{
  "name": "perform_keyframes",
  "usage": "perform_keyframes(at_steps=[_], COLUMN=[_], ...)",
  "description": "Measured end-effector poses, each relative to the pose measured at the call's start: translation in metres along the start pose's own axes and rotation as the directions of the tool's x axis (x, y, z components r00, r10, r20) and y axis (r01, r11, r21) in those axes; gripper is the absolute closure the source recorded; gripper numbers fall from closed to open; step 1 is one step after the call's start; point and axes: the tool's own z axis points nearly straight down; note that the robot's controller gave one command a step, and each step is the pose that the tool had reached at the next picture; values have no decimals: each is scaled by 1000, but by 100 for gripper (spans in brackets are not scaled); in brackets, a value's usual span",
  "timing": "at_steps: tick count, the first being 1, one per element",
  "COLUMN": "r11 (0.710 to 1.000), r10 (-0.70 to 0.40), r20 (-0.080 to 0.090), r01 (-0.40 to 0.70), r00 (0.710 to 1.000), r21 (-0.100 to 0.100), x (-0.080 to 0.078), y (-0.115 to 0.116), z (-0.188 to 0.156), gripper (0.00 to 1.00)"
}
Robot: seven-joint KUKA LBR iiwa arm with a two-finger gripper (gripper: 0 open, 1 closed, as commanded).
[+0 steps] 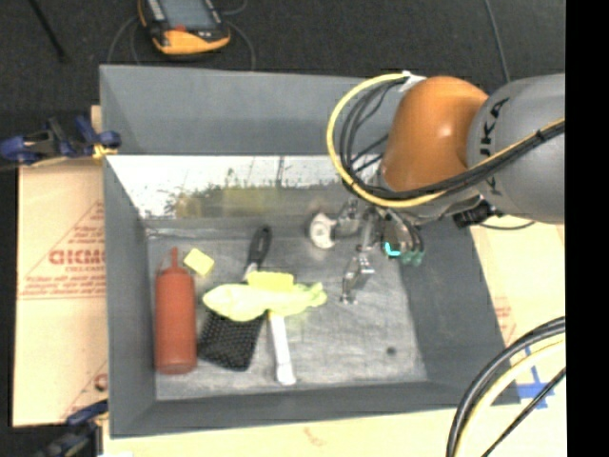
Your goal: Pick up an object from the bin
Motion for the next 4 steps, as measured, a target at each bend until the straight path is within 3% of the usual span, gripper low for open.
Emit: perform_keyframes(at_steps=[1, 2, 4], r11=[1000, 993, 993], r10=[-1, 117, 115], r20=[8, 23, 23], r01=[1, -117, -115], r00=[1000, 993, 993], r21=[1, 3, 3], x=[-2, 6, 6], y=[0, 92, 92], z=[-5, 85, 85], gripper=[0, 100, 100])
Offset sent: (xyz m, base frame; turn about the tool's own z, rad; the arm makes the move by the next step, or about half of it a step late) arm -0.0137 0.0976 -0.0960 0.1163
